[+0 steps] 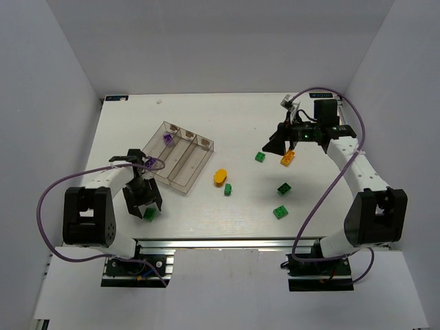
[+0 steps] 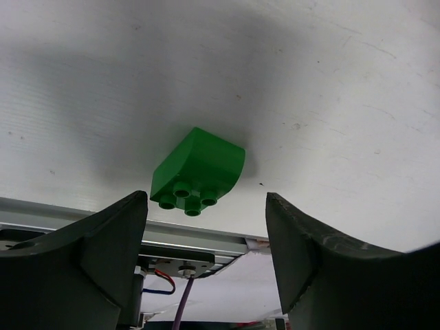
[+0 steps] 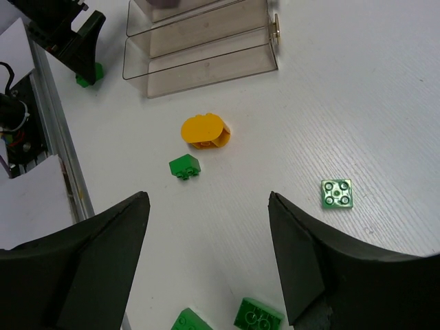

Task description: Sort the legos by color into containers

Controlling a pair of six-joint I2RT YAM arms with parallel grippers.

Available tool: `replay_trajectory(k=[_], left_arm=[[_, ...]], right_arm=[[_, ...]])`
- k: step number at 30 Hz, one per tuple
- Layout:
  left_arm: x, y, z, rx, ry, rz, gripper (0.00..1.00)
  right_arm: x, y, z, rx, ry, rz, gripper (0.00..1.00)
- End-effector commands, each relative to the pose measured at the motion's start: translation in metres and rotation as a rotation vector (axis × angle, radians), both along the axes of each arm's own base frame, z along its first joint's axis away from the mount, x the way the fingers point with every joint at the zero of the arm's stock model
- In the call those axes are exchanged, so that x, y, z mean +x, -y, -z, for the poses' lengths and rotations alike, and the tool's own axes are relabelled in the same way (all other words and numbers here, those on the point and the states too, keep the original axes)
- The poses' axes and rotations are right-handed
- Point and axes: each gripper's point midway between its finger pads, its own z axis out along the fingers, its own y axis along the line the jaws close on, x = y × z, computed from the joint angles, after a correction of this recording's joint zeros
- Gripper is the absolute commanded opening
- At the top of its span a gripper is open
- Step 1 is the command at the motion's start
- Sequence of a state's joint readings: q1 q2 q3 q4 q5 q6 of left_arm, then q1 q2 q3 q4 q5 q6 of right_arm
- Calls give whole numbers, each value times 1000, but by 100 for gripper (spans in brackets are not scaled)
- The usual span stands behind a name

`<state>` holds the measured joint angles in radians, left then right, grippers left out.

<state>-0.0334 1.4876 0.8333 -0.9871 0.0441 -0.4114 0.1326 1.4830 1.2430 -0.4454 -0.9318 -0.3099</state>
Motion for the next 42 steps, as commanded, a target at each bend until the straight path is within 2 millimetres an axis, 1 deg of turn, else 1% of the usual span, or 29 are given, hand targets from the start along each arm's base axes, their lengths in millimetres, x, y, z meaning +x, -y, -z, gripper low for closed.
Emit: replay_trajectory(k=[1,2,5,7,8,15,18,25,26,27,29,31,33,36,37,38,40,41,42], left_arm=[[5,-1,-4,28,17,-8,79],[5,-7,-3,64,16,-12,78],[1,-8,1,84,-10,-17,76],[-2,-7,4,93,-32,-17,75],[-2,-9,4,101,-35,-19,75],[-4,-4,12,106,-47,-39,72],[-3,-3,13,113,-38,-43,66],[-1,-4,7,116,-8,-58,43],[0,-4,7,116,-6,-59,38],[-1,-3,5,114,-2,-59,36],[0,-1,3,102,9,-57,31],[1,0,-3,90,32,-64,29],[2,3,-7,76,56,-75,25],[6,9,-21,33,128,-89,20],[9,10,-29,25,174,-93,20],[10,18,-36,-23,198,-93,19],[15,23,-49,-56,255,-99,19],[19,29,-63,-95,311,-97,19],[24,32,-70,-117,348,-96,19]], right_arm=[[10,3,-21,41,43,-4,76],[9,3,-21,45,37,-7,75],[14,10,-23,56,35,10,75],[15,10,-23,65,27,3,75],[17,14,-25,69,27,14,75],[23,22,-28,90,18,24,75],[22,23,-30,97,18,22,75],[17,27,-29,95,20,12,75],[15,23,-28,96,16,-2,74],[15,26,-28,96,14,2,74],[11,24,-27,96,10,-14,74],[8,24,-27,95,21,-31,74],[4,24,-26,92,14,-38,74],[0,24,-24,90,7,-47,73],[-1,24,-23,89,3,-50,73],[-2,23,-23,89,5,-58,73],[-5,23,-21,88,-5,-63,72],[-6,23,-20,87,-5,-68,72],[-7,22,-19,89,-13,-71,72]])
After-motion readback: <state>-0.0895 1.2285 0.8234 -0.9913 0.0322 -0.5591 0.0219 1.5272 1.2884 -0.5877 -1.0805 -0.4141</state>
